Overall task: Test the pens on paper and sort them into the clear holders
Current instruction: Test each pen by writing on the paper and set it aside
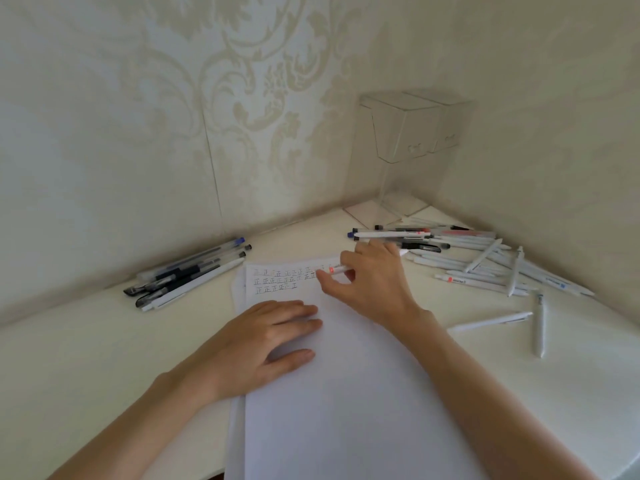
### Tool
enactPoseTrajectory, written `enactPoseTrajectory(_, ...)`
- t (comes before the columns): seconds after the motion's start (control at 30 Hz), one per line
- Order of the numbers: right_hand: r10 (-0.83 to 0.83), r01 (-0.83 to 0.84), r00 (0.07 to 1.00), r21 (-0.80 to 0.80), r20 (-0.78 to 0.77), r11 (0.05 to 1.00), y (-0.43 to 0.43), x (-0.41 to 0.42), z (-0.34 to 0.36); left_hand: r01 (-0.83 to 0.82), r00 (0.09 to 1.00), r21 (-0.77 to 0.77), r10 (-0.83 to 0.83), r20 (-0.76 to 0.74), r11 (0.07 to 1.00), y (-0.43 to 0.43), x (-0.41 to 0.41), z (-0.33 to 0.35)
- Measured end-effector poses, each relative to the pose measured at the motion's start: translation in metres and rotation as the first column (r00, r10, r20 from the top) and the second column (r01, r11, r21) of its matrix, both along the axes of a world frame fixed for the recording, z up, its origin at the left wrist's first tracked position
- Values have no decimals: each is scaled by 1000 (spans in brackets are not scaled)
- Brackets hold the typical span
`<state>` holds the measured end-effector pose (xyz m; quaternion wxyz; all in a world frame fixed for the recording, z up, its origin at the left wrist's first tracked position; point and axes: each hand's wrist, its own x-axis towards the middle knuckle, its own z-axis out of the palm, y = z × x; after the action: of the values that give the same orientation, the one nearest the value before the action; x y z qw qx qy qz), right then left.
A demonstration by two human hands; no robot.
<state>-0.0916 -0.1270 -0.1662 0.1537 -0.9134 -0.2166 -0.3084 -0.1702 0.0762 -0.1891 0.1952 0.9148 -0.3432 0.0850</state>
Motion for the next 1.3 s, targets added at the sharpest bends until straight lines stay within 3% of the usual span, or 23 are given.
enactPoseTrajectory(0.13, 31, -31, 1000, 24, 0, 999, -2, 2, -3, 5, 1000, -1, -5, -7, 1000, 0, 1, 1)
enactPoseTrajectory(0.23, 128, -109, 989, 212, -77, 971, 1, -3, 12, -40, 999, 21, 39, 8, 999, -1, -1, 2)
enactPoseTrajectory(0.37, 310, -58, 915, 678, -257, 733, 20, -13, 31, -121, 993, 45, 121, 6, 992, 0, -2, 2)
enactPoseTrajectory(0.5, 401, 63, 818, 758, -411, 649, 40, -5, 36, -135, 991, 80, 136, -8, 988, 0, -2, 3)
enactPoseTrajectory(0.73, 348, 168, 773, 701, -530, 694, 50, 5, 4, -144, 989, 73, 147, -33, 987, 1, 0, 2)
enactPoseTrajectory(0.9, 289, 164, 792, 642, -538, 749, 51, 6, 2, -154, 987, 83, 156, -29, 985, 0, 0, 3)
enactPoseTrajectory(1.3, 290, 140, 791, 621, -539, 772, 52, 6, 0, -164, 985, 70, 167, -40, 984, 0, -1, 5)
